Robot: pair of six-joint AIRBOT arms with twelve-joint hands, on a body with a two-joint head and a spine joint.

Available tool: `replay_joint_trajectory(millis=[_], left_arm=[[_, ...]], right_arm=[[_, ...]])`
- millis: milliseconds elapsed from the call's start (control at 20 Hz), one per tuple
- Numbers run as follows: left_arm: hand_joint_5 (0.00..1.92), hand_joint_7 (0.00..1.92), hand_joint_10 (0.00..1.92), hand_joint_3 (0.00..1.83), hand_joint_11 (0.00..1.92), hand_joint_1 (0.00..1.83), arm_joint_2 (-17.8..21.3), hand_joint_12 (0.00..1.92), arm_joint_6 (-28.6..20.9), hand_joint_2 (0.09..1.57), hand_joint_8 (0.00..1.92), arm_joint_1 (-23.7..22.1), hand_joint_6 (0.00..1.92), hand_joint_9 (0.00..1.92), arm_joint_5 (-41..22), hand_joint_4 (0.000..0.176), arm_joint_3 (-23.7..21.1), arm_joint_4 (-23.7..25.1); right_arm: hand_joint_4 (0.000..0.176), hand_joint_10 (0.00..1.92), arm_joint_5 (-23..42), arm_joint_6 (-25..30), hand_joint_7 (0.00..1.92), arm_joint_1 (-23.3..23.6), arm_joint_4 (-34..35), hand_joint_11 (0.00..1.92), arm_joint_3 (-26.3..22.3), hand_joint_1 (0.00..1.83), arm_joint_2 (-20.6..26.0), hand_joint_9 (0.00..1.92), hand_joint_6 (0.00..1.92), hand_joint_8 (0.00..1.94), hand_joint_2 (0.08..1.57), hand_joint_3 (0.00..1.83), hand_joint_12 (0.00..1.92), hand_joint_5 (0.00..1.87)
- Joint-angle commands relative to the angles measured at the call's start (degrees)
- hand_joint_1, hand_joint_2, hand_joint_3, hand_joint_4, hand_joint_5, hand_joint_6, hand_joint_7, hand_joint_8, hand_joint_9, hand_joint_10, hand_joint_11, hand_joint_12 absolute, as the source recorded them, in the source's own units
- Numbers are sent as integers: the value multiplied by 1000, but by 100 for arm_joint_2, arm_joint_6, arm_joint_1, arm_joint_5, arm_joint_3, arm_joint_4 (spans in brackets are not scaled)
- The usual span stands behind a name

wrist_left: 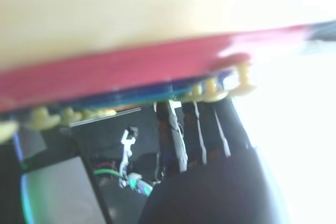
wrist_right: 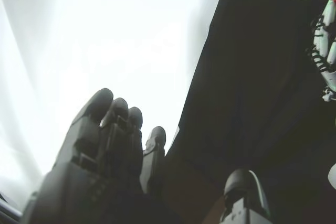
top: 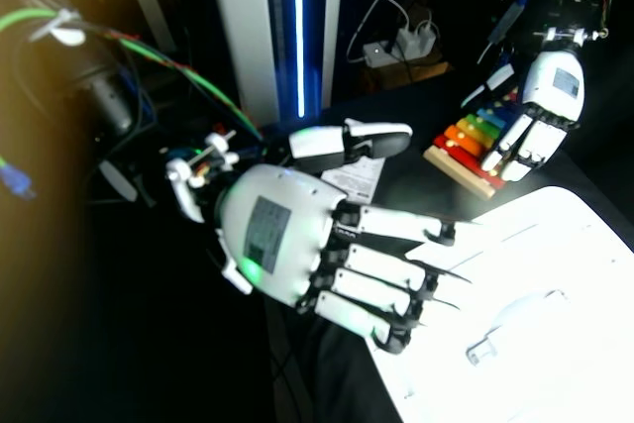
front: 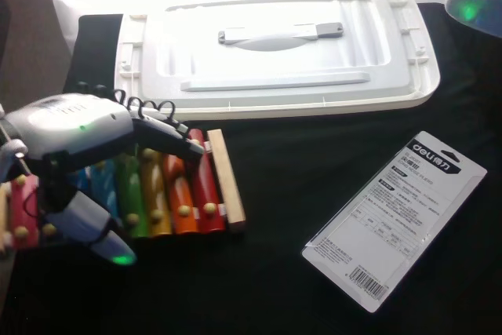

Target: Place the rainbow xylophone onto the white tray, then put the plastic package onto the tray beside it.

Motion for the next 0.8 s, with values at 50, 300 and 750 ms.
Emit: replay_joint_trajectory(millis=[50, 300, 750], left_arm=[[600, 640, 1463, 0, 311, 1496, 65, 999, 58, 1208, 1160, -126, 2, 748, -685, 0, 14, -59], [652, 581, 1333, 7, 565, 1717, 70, 1580, 61, 1123, 783, -291, 9, 814, -813, 0, 41, -62], [723, 746, 1254, 1, 552, 1619, -47, 1542, 92, 1148, 1436, -564, 8, 883, -734, 0, 173, -20]], right_arm=[[171, 5, 689, 62, 293, 41, 156, 0, 0, 372, 0, 242, 0, 1, 900, 0, 625, 319], [160, 6, 689, 62, 293, 41, 156, 0, 2, 369, -8, 250, 1, 1, 896, 0, 628, 318], [172, 0, 689, 62, 294, 41, 155, 0, 12, 375, -24, 247, 0, 0, 887, 0, 678, 318]])
